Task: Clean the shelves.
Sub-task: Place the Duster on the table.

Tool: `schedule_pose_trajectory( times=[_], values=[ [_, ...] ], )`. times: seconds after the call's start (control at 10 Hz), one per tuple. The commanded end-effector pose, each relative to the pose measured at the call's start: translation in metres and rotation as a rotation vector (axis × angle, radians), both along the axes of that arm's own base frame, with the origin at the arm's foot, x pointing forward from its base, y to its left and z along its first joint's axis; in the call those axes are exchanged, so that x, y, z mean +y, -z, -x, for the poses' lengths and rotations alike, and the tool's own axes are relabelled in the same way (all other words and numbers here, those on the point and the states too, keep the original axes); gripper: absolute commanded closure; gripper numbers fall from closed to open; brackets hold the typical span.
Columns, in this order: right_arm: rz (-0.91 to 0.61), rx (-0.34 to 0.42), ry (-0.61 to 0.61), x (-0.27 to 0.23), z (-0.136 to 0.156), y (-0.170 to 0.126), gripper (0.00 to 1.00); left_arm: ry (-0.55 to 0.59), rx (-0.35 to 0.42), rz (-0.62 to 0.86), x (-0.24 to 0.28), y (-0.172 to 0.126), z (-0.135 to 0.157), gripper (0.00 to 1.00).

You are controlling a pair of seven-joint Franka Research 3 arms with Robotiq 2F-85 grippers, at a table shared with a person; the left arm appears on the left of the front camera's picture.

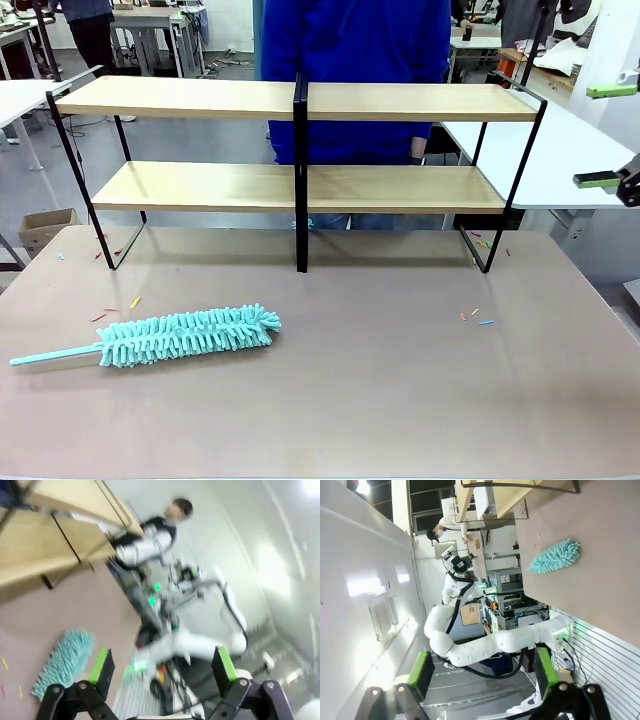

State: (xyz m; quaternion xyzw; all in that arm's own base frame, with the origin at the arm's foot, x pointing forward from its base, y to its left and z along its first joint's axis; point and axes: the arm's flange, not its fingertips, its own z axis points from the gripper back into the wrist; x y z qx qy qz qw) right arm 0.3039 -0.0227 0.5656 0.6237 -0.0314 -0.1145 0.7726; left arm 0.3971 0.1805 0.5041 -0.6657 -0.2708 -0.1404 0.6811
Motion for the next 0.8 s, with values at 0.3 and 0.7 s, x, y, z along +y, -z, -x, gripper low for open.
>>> schedule_pose_trajectory(
  times=[0.3, 0.7],
  values=[
    [0.000, 0.000, 0.000, 0.0000, 0.0000, 0.0000, 0.00, 0.159, 0.008, -0.057, -0.0122, 0.0067, -0.0105, 0.00],
    [0.000, 0.000, 0.000, 0.0000, 0.0000, 0.0000, 0.00, 0.159, 0.008, -0.057, -0.0122, 0.0067, -0.0105, 0.00]
  ],
)
